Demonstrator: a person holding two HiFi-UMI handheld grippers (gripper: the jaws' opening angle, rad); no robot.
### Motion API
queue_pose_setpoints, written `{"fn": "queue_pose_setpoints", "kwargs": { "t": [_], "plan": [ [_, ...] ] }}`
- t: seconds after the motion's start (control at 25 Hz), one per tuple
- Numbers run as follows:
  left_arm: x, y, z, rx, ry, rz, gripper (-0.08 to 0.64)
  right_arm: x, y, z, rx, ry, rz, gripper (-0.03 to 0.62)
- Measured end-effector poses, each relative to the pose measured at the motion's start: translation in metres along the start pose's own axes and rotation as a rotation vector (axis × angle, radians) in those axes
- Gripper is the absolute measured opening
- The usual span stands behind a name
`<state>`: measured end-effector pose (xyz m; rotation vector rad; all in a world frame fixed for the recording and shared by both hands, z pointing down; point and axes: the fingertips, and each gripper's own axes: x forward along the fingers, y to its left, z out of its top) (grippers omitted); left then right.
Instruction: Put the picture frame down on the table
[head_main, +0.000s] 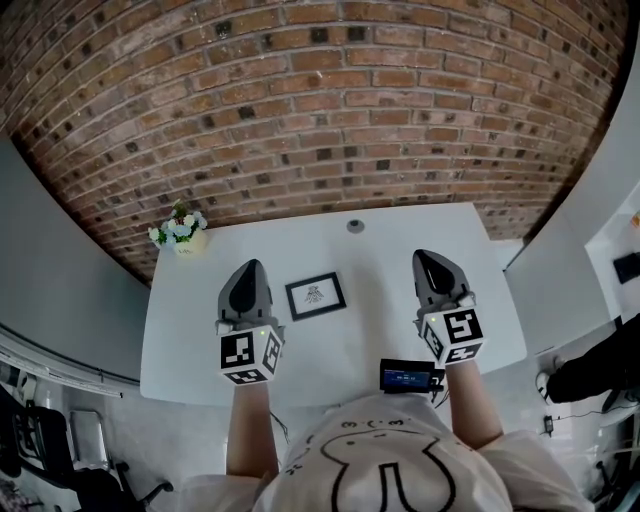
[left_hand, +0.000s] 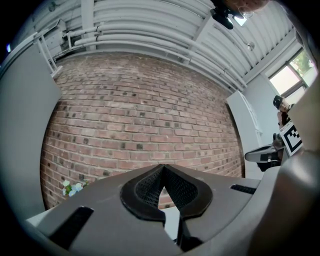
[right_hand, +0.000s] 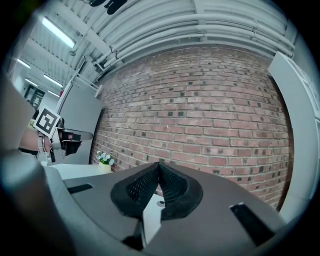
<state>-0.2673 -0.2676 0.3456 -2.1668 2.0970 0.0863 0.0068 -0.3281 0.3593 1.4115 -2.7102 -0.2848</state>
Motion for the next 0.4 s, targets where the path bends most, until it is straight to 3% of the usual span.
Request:
{"fn": "queue_pose_setpoints", "kwargs": {
  "t": [0.4],
  "plan": [
    [0.0,0.016,-0.002,-0.03,-0.01,0.023,0.011,0.007,0.006,0.01,-0.016,-0.025,0.006,0.017]
  ]
}}
